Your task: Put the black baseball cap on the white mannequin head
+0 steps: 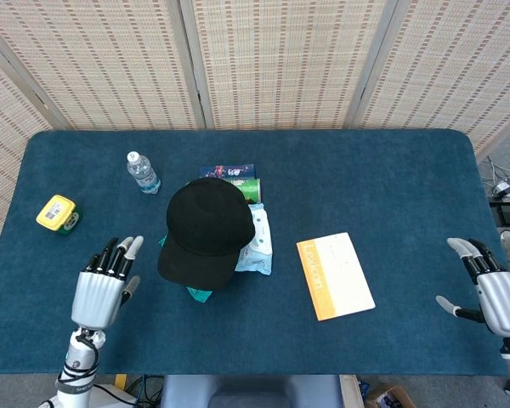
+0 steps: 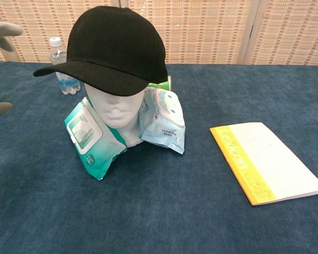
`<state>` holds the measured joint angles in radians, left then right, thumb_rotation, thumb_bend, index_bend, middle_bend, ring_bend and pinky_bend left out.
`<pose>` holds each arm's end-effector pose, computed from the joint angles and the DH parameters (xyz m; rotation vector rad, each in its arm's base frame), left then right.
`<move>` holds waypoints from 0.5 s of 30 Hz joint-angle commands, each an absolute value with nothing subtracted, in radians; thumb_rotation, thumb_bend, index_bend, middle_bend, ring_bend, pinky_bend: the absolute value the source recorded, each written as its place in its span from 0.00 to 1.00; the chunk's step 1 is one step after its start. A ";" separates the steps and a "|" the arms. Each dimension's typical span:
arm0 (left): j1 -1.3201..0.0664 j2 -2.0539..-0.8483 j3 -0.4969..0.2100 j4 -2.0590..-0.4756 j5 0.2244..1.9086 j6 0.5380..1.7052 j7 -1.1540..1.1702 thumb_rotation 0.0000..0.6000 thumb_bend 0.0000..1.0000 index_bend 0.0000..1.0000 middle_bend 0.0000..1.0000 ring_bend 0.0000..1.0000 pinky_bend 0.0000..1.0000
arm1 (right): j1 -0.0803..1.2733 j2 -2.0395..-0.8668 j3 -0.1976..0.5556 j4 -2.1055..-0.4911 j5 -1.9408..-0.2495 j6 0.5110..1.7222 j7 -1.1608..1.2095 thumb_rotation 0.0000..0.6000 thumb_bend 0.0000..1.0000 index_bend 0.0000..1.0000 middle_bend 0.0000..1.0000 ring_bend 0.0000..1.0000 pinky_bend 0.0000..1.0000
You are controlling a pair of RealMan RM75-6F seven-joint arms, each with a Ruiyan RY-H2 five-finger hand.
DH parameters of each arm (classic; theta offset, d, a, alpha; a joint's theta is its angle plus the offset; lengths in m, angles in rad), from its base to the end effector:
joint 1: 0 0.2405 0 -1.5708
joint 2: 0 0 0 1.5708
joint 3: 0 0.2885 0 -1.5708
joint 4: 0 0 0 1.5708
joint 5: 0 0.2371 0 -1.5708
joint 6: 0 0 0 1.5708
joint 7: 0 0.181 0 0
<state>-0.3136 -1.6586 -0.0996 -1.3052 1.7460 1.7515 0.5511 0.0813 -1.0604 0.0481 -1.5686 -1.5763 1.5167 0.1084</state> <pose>-0.2201 0.2763 0.0267 -1.3995 -0.2183 -1.1225 -0.3507 -0.2216 0.1736 1.4270 -0.8585 0.9663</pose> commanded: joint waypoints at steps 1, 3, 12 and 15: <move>-0.292 -1.632 -0.115 -1.319 1.712 1.748 0.527 1.00 0.07 0.27 0.43 0.32 0.55 | 0.083 -1.063 0.048 -1.571 -1.574 1.513 0.100 1.00 0.00 0.04 0.18 0.12 0.46; -0.277 -1.617 -0.119 -1.322 1.695 1.753 0.513 1.00 0.07 0.40 0.52 0.39 0.57 | 0.084 -1.064 0.048 -1.573 -1.572 1.509 0.092 1.00 0.00 0.04 0.18 0.12 0.46; -0.225 -1.448 -0.070 -1.468 1.583 1.614 0.510 1.00 0.16 0.57 0.66 0.47 0.65 | 0.091 -1.076 0.047 -1.584 -1.565 1.490 0.046 1.00 0.00 0.06 0.19 0.12 0.46; -0.225 -1.367 -0.032 -1.525 1.561 1.530 0.466 1.00 0.16 0.56 0.66 0.47 0.65 | 0.095 -1.081 0.048 -1.587 -1.560 1.483 0.030 1.00 0.00 0.07 0.19 0.12 0.46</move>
